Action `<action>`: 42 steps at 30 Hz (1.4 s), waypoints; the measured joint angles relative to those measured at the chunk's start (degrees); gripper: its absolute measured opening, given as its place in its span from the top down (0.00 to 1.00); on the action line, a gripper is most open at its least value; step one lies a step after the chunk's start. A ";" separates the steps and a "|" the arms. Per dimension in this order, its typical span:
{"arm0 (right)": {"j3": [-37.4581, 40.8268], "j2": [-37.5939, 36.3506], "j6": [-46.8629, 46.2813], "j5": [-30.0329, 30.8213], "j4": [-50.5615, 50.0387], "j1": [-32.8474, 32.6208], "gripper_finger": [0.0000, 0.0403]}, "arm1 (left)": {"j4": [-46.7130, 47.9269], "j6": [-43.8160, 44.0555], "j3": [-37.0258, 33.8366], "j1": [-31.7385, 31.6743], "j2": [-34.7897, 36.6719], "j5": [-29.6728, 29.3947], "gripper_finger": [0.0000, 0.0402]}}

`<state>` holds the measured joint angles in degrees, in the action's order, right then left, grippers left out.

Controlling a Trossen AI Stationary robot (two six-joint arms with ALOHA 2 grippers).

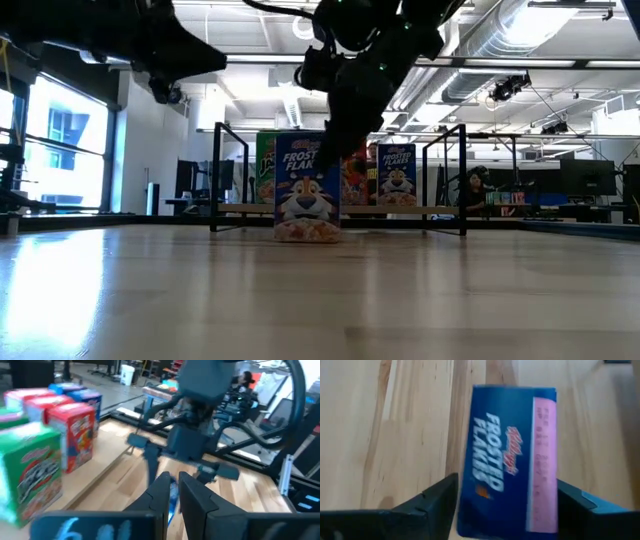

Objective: Stack cereal on shelf
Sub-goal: Put the blue cereal box on the shelf aligned with the other blue cereal boxes

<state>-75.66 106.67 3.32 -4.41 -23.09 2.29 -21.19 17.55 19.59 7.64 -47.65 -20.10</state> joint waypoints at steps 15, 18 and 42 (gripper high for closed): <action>0.00 -1.12 -0.44 -2.95 -0.38 -0.03 0.56 | 0.32 -0.17 -7.40 -2.12 8.77 -2.29 0.94; 0.00 -2.89 -0.38 -3.17 -0.61 -0.05 0.56 | 0.30 0.37 -9.77 -3.38 12.08 -1.52 0.94; 0.36 -28.74 9.99 7.38 -23.81 14.53 0.56 | 2.13 -0.23 -14.42 -4.66 22.97 0.62 0.94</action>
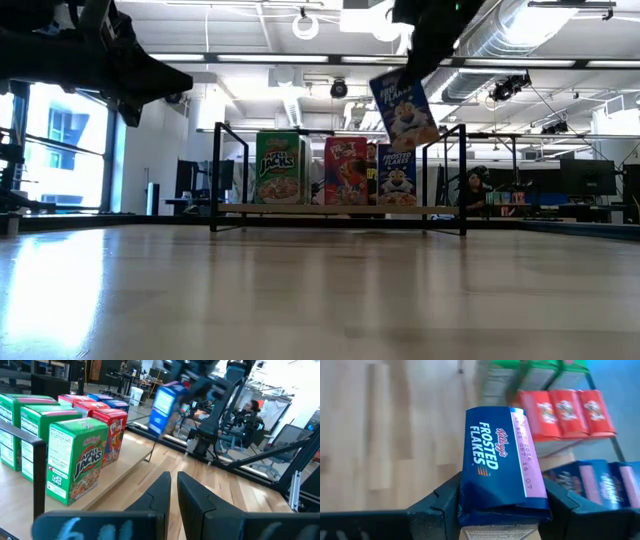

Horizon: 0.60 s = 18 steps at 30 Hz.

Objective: Stack cereal on shelf
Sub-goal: Put the blue cereal box on the shelf aligned with the other blue cereal boxes

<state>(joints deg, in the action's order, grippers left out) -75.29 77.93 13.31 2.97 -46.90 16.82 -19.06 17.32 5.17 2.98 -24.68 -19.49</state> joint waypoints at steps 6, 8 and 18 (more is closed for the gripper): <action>7.25 0.07 4.75 -6.85 7.96 9.27 0.56 | 1.23 0.04 0.00 0.00 0.00 0.00 0.94; 9.83 0.07 4.78 -9.05 11.07 11.30 0.56 | 1.23 0.16 0.00 0.00 0.02 0.00 0.94; 17.68 0.07 6.27 -12.21 22.93 15.65 0.56 | 1.30 0.00 0.00 0.00 0.00 0.00 0.94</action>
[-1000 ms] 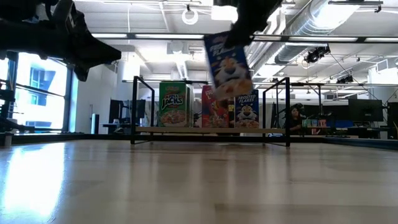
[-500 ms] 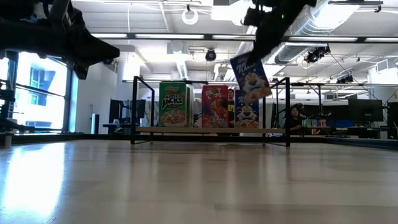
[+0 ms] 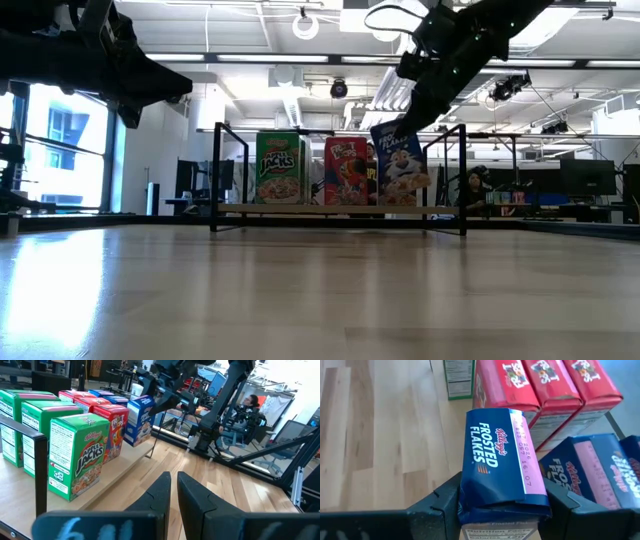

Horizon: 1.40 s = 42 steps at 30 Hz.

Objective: Stack cereal on shelf
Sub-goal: Put the blue cereal box on the shelf aligned with the other blue cereal boxes

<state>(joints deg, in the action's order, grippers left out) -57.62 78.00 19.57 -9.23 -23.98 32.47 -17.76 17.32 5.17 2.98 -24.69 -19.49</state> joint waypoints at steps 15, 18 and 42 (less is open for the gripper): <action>2.66 2.98 1.15 0.09 6.06 2.91 0.56 | 0.00 0.52 0.00 0.00 0.00 -0.07 0.94; 2.66 4.70 1.02 1.54 6.01 2.87 0.56 | -0.01 0.57 0.01 0.01 0.01 -0.09 0.94; 2.59 -1.94 0.42 9.74 4.83 1.61 0.39 | 1.11 0.46 0.02 0.00 0.01 -0.22 0.94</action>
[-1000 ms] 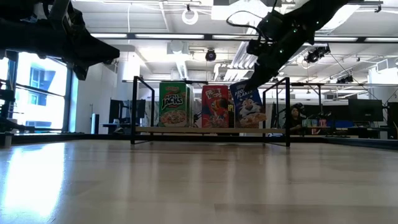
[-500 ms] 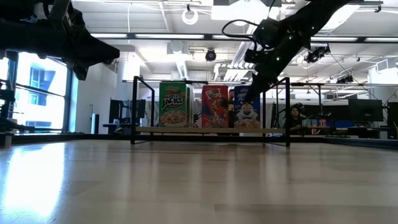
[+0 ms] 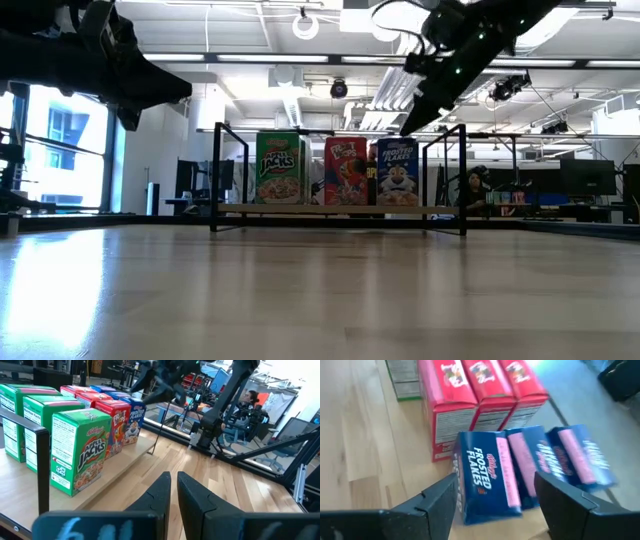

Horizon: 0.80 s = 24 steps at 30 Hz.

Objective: Stack cereal on shelf
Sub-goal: Put the blue cereal box on the shelf aligned with the other blue cereal boxes

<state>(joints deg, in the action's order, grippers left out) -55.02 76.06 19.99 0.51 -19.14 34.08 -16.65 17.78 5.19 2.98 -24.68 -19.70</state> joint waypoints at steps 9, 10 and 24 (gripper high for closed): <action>-0.09 -6.50 -2.98 -0.73 -4.23 -3.47 0.47 | 0.10 0.11 0.00 0.00 -0.01 0.00 0.94; -0.09 -6.46 -3.62 -1.21 -5.20 -3.98 0.50 | 0.09 0.15 0.00 0.00 -0.01 0.00 0.94; -0.09 0.91 -7.54 0.59 -7.42 -5.59 0.98 | -0.08 0.15 0.00 0.00 -0.01 0.00 0.94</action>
<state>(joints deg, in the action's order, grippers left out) -55.11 76.97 12.44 1.10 -26.56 28.49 -16.73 17.93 5.19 2.98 -24.69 -19.70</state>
